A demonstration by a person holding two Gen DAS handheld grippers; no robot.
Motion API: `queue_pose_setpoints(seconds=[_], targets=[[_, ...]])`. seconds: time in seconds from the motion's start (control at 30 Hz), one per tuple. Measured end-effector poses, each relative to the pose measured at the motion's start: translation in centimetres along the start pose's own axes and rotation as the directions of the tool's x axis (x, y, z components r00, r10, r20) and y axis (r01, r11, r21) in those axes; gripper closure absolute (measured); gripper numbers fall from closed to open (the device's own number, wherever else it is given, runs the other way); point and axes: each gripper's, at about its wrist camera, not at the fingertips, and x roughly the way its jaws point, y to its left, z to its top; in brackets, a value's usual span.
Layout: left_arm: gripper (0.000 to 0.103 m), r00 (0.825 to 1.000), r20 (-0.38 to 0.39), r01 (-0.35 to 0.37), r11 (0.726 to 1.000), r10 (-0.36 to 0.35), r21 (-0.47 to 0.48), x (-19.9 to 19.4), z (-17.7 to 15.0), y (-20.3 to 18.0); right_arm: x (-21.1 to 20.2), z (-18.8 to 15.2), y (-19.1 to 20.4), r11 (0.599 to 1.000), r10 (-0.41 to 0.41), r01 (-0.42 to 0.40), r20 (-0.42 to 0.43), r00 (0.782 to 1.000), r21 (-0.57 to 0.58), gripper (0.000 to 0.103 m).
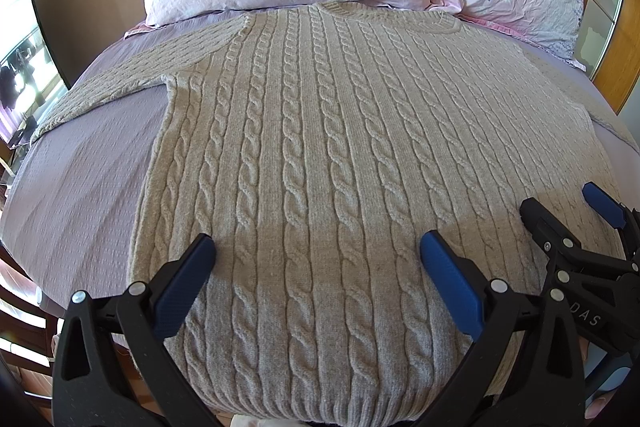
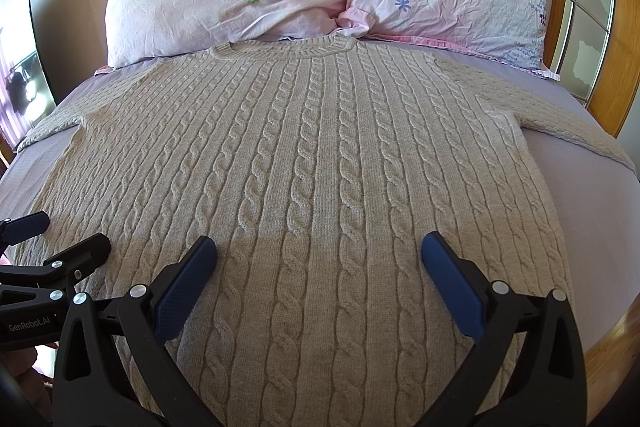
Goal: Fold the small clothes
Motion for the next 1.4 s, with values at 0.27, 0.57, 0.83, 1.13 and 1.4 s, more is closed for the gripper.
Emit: queue_pose_setpoints(seconds=[0.27,0.57,0.83,1.13,1.4], targets=[[0.002,1.000,0.001,0.000,1.000,0.000,0.000,-0.02,-0.03,0.00,-0.02,0.01,-0.01,1.000,0.000,0.000,0.000,1.000,0.000,0.001],[0.002,1.000,0.001,0.000,1.000,0.000,0.000,-0.02,-0.03,0.00,0.00,0.00,0.00,1.000,0.000,0.000,0.000,1.000,0.000,0.001],[0.002,1.000,0.004,0.000,1.000,0.000,0.000,-0.03,-0.01,0.01,0.10,-0.01,0.09,1.000,0.000,0.000,-0.003,1.000,-0.001,0.001],[0.002,1.000,0.005,0.000,1.000,0.000,0.001,0.01,0.05,0.00,0.25,0.03,0.18,1.000,0.001,-0.001,-0.021,1.000,-0.008,0.001],[0.002,1.000,0.001,0.000,1.000,0.000,0.001,-0.18,0.16,-0.14,0.69,0.17,0.36,1.000,0.002,-0.003,-0.047,0.999,-0.012,0.001]])
